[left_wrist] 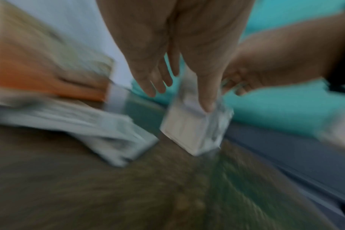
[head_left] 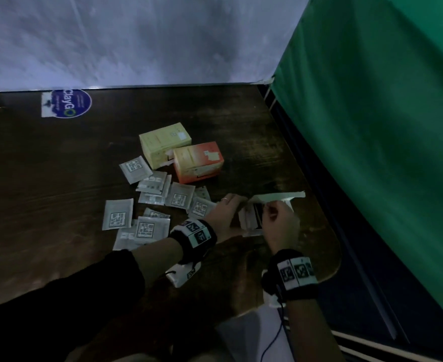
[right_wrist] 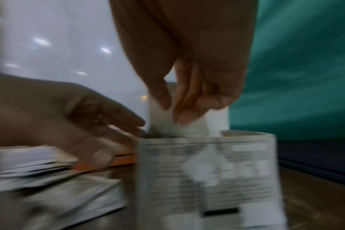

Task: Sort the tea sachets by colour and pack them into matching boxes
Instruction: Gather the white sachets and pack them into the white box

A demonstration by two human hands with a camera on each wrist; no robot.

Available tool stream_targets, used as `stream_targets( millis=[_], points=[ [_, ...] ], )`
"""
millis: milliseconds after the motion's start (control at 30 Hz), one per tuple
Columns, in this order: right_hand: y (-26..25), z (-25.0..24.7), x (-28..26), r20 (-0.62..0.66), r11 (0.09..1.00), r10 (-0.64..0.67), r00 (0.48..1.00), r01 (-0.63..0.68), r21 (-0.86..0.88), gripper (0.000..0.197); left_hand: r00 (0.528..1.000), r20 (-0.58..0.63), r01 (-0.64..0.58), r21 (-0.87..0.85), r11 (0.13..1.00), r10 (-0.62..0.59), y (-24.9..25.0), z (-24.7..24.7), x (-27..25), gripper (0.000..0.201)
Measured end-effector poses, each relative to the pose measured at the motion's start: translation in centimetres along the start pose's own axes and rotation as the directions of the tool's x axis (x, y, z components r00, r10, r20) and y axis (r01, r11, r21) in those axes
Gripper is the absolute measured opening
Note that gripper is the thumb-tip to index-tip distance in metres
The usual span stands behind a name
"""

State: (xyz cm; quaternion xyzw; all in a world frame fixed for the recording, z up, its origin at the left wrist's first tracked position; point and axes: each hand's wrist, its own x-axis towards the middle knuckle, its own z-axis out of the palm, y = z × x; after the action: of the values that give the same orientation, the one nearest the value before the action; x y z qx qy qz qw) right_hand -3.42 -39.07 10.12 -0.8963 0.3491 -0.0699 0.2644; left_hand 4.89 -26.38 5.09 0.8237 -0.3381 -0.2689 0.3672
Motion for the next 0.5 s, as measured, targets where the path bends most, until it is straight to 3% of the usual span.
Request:
stream_targets(
  millis=[67, 133, 200, 233, 300, 367, 433, 500],
  points=[
    [-1.3, 0.6, -2.2, -0.031, 0.995, -0.067, 0.997, 0.069, 0.072, 0.015, 0.999, -0.045, -0.016, 0.028, 0.999, 0.017, -1.9, -1.4, -1.8, 0.064],
    [-2.4, 2.1, -4.0, 0.088, 0.990, -0.105, 0.991, 0.096, 0.103, 0.020, 0.988, -0.149, -0.026, 0.076, 0.997, 0.037, -4.5, -2.8, -4.3, 0.051],
    [-3.3, 4.2, -4.9, 0.240, 0.986, -0.154, 0.959, 0.132, 0.103, 0.025, 0.960, -0.281, 0.062, 0.161, 0.985, -0.015, -6.8, -4.3, -7.1, 0.046],
    [-3.7, 5.1, -5.0, 0.297, 0.986, -0.162, 0.941, 0.141, 0.091, 0.029, 0.935, -0.341, 0.169, 0.201, 0.965, -0.093, -7.5, -5.1, -8.4, 0.050],
    [-4.5, 7.0, -4.2, 0.365, 0.990, -0.132, 0.922, 0.137, 0.013, 0.041, 0.836, -0.437, 0.460, 0.227, 0.858, -0.332, -8.8, -6.2, -10.3, 0.070],
    [-5.3, 8.5, -3.0, 0.404, 0.992, -0.054, 0.913, 0.096, -0.085, 0.052, 0.676, -0.450, 0.701, 0.148, 0.697, -0.584, -9.5, -7.1, -11.6, 0.105],
    [-6.4, 9.7, -1.8, 0.421, 0.984, 0.048, 0.906, 0.030, -0.177, 0.061, 0.553, -0.403, 0.806, 0.039, 0.590, -0.729, -10.0, -7.5, -12.0, 0.133],
    [-7.6, 10.6, -0.8, 0.419, 0.961, 0.146, 0.896, -0.028, -0.275, 0.071, 0.510, -0.386, 0.836, 0.011, 0.549, -0.769, -10.2, -7.7, -11.9, 0.144]
  ],
)
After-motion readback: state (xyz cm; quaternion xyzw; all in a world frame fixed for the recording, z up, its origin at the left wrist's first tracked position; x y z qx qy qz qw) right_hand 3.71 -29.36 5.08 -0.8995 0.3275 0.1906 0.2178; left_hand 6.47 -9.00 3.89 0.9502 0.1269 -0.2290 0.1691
